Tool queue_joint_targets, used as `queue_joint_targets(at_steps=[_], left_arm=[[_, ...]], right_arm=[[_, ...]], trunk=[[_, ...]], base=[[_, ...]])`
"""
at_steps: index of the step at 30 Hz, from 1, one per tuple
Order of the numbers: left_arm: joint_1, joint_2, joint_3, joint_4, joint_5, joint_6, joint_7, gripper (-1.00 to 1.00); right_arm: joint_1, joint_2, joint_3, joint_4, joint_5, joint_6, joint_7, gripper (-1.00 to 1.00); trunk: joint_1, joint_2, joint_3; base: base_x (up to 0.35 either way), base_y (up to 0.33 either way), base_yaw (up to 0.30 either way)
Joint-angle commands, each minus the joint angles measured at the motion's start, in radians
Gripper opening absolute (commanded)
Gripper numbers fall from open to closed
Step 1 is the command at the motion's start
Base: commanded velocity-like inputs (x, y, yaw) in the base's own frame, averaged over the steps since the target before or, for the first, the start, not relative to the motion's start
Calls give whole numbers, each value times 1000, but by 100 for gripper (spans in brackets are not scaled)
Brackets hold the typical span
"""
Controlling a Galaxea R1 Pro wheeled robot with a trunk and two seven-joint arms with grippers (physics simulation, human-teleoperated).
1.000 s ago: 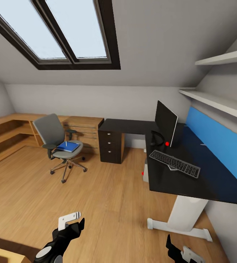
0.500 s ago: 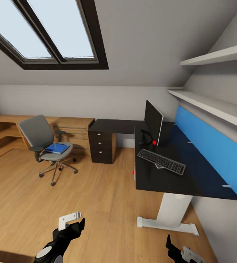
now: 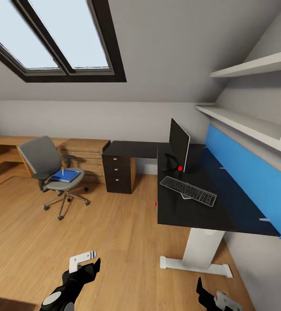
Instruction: In the bedroom, organize the workspace by keeping the computer under the desk, ensuring the monitor is on the desk, placing the keyboard on the desk next to the monitor, placing the mouse on the desk next to the keyboard, moving the folder from the swivel chair onto the desk next to the mouse, stacking the notebook on top of the folder with the pen on top of the notebook, and positioning the swivel chair next to the desk.
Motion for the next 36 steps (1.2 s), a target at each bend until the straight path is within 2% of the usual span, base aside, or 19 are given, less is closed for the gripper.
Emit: queue_joint_targets(at_steps=[1, 15, 23, 28, 29, 32, 36], left_arm=[[0, 0, -1, -1, 11, 3, 9, 100], [0, 0, 0, 30, 13, 4, 12, 100], [0, 1, 4, 59, 13, 2, 12, 100], [0, 2, 14, 113, 12, -13, 12, 100], [0, 2, 35, 134, 12, -49, 9, 100], [0, 2, 46, 141, 11, -87, 9, 100], [0, 2, 48, 141, 11, -94, 8, 100]], right_arm=[[-1, 0, -1, 2, -6, -4, 4, 100], [-1, 1, -1, 2, -6, -4, 4, 100], [-1, 13, -1, 1, -6, -4, 4, 100], [-1, 16, 0, 1, 5, -4, 4, 100], [-1, 16, 0, 1, 38, -7, 4, 100], [-1, 24, 0, -1, 113, -32, 4, 100], [-1, 28, 0, -12, 146, -43, -1, 100]], trunk=[[1, -2, -2], [1, -2, 2], [1, -2, 2], [1, -2, 2], [1, -2, 2], [1, -2, 2], [1, -2, 2]], base=[[0, 0, -80], [0, 0, -213], [0, 0, -38], [11, 0, -2], [77, 0, 0], [26, 0, 0], [7, 0, 0]])
